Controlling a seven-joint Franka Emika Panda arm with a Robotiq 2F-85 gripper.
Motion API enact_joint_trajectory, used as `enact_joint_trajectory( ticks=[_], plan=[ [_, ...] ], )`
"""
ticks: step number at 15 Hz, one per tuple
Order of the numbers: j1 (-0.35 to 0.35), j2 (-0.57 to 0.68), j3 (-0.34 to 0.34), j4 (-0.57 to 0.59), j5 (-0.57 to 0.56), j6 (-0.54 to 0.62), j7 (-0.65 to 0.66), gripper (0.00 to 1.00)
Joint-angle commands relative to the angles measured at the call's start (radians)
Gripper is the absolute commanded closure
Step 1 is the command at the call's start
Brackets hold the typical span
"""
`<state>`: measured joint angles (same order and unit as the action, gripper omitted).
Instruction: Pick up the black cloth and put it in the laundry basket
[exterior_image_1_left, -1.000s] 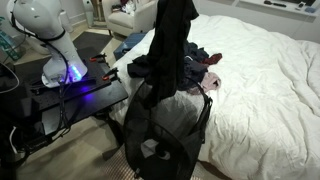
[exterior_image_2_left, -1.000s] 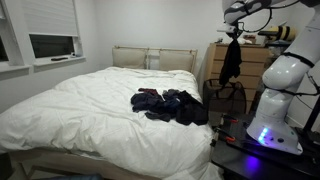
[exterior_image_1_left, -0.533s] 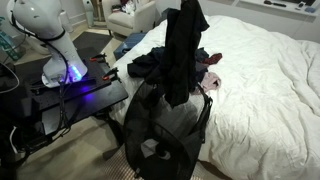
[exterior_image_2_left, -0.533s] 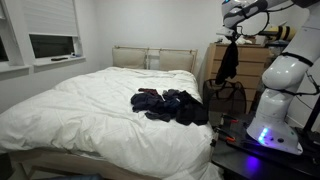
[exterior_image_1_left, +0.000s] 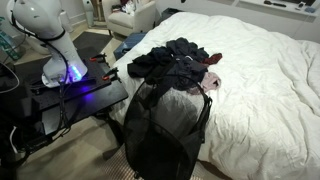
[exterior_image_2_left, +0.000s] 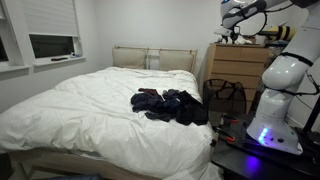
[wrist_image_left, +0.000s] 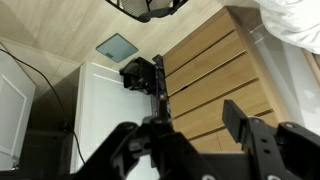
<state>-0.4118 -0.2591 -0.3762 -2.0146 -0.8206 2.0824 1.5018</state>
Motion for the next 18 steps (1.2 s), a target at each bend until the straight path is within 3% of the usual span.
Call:
enact_joint_trajectory(
  ticks=[1, 3, 8, 13, 18],
  plan=[
    [0.001, -0.028, 0.022, -0.025, -0.020, 0.033, -0.029, 0.08],
    [0.011, -0.039, 0.031, -0.039, -0.007, 0.055, -0.065, 0.00],
    [0.049, -0.058, 0.050, -0.076, 0.054, 0.102, -0.212, 0.00],
    [0.092, -0.057, 0.058, -0.104, 0.257, 0.121, -0.484, 0.00],
    [0.114, -0.040, 0.089, -0.108, 0.463, 0.050, -0.778, 0.00]
  ],
)
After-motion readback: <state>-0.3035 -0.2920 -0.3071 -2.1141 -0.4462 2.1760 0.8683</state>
